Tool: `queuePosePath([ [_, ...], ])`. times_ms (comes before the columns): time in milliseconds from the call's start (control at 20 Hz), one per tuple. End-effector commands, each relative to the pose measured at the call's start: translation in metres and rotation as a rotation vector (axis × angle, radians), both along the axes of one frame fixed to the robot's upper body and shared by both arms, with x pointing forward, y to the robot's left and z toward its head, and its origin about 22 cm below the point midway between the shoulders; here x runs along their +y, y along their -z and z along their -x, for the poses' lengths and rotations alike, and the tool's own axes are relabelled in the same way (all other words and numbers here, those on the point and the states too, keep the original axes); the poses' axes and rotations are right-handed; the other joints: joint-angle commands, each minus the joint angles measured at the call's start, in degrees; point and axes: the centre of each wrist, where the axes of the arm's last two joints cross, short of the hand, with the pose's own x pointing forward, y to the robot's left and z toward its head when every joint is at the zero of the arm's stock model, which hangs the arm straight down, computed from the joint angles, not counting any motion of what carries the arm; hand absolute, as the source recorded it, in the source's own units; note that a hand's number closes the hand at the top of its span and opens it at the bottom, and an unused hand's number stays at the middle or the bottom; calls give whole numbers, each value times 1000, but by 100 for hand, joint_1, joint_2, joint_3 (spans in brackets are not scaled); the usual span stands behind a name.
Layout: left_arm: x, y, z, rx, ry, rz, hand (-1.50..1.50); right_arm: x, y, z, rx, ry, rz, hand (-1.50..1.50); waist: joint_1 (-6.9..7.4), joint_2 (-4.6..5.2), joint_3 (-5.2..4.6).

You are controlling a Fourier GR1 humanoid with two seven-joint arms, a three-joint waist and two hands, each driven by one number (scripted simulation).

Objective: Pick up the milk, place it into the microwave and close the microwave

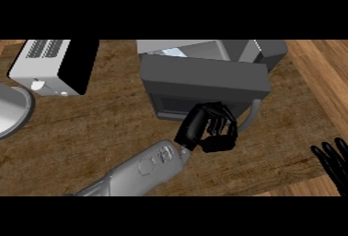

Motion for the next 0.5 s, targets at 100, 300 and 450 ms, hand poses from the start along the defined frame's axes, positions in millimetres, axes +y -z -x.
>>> queuePosePath([
  [100,-2,-26,-31,0,-64,54,150,-2,-15,-2,1,-16,22,-150,-112,43,3],
  [300,1,-27,-41,7,-100,77,150,-4,-19,-3,-6,-6,6,-150,-204,83,9],
  [450,5,-29,-50,29,-113,105,150,0,-24,-5,-20,-16,-5,-150,-244,131,5],
])
